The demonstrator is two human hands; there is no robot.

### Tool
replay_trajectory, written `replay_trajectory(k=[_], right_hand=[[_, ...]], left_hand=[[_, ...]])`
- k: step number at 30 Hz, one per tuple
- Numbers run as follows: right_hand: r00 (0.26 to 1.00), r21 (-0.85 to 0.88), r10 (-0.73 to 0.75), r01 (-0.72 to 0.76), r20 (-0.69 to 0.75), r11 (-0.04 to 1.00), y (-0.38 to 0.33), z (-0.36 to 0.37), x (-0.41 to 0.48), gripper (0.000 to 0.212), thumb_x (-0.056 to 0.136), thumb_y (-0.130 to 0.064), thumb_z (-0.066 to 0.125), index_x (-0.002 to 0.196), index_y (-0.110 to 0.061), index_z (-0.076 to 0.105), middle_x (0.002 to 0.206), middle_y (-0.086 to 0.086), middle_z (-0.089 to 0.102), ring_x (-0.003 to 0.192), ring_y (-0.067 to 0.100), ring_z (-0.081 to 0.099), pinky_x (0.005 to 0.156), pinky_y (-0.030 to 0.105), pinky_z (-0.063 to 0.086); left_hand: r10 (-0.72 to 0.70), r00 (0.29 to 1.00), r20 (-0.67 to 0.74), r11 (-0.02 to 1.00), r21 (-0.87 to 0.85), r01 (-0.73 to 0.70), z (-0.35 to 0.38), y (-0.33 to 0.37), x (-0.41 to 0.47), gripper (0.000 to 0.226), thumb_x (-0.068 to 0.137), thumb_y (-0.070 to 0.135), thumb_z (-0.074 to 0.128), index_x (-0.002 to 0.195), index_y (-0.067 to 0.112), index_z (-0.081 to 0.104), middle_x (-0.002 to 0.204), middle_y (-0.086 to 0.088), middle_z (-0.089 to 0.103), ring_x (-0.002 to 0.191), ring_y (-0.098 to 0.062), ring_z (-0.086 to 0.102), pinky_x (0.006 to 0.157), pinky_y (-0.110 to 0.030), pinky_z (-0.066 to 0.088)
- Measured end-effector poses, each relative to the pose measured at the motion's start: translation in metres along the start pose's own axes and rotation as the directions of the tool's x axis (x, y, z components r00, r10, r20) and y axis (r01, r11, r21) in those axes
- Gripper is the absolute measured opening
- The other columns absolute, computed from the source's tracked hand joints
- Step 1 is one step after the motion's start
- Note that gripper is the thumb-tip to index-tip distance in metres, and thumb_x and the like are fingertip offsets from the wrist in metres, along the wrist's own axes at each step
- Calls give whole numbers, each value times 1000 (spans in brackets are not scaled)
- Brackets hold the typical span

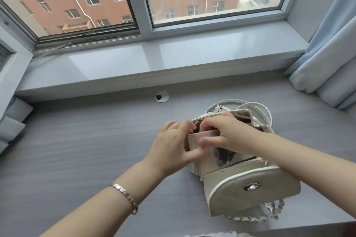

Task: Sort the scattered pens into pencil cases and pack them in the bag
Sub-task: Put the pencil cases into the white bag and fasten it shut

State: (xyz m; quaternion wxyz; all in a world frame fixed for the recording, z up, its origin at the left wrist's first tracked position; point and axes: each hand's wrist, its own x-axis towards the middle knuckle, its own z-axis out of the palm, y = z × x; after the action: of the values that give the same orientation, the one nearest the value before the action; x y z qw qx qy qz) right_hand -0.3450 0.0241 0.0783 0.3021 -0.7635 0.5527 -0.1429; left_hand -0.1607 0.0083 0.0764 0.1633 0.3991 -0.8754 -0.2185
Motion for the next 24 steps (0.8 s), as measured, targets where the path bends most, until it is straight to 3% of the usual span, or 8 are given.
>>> replay_trajectory(k=[2, 4, 8, 12, 15, 17, 21, 24], right_hand=[[994, 65, 1, 6, -105, 998, 6, 0, 1, 30, 66, -72, 43, 67, -42, 44, 64, -16, 50, 70, 4, 46, 65, 16, 34], [987, 88, -10, 24, -158, 996, 10, -2, 1, 33, 65, -73, 37, 67, -41, 44, 61, -15, 49, 64, -2, 45, 59, 13, 33], [976, 23, -53, 59, -211, 998, 17, 5, 1, 82, 61, -90, 16, 80, -23, 60, 68, -18, 49, 72, 9, 46, 74, 9, 28], [956, -172, -126, 81, -266, 982, 19, 11, 2, 78, 73, -80, 6, 79, -22, 57, 74, -8, 53, 74, 19, 48, 71, 21, 23], [885, -389, -264, 104, -384, 915, 24, 17, 7, 72, 90, -63, 13, 71, -13, 62, 64, 1, 63, 60, 20, 60, 67, 27, 27], [845, -471, -311, 81, -435, 878, 25, 22, 11, 71, 94, -58, 16, 64, -12, 62, 58, 0, 63, 53, 20, 59, 63, 29, 29], [786, -593, -394, 44, -477, 804, 22, 34, 15, 69, 95, -55, 20, 60, -13, 62, 55, -1, 62, 51, 20, 59, 62, 31, 30], [778, -646, -414, 14, -473, 763, 21, 39, 14, 67, 95, -54, 21, 57, -15, 59, 52, -2, 59, 49, 20, 57, 62, 32, 29]], left_hand=[[76, 995, 65, 995, 53, -79, -2, -8, -6, 53, 75, 65, 32, 84, 17, 53, 77, 11, 52, 78, -2, 37, 81, -19, 25], [150, 973, 175, 977, 125, -173, -1, -14, -8, 57, 81, 65, 25, 78, 20, 60, 84, 9, 58, 97, -3, 44, 82, -24, 25], [285, 924, 254, 911, 228, -344, 7, -17, -20, 51, 80, 71, 36, 85, 33, 69, 100, 5, 59, 122, -10, 37, 81, -30, 22], [265, 941, 209, 923, 226, -310, 17, -15, -33, 48, 78, 73, 38, 86, 36, 68, 117, 12, 60, 134, -8, 23, 94, -32, 18], [277, 955, 104, 921, 255, -295, 17, -19, -36, 42, 85, 61, 39, 70, 31, 66, 82, 20, 68, 128, -6, 33, 103, -37, 18], [272, 962, -3, 920, 296, -259, 18, -23, -36, 43, 87, 51, 42, 60, 28, 64, 63, 18, 64, 116, -7, 44, 100, -37, 22], [198, 975, -97, 953, 250, -169, 20, -33, -35, 37, 79, 47, 53, 52, 24, 64, 55, 17, 62, 93, -8, 47, 89, -34, 27], [185, 981, -63, 961, 221, -167, 20, -36, -35, 33, 74, 48, 57, 52, 25, 66, 53, 17, 62, 87, -7, 44, 87, -33, 27]])
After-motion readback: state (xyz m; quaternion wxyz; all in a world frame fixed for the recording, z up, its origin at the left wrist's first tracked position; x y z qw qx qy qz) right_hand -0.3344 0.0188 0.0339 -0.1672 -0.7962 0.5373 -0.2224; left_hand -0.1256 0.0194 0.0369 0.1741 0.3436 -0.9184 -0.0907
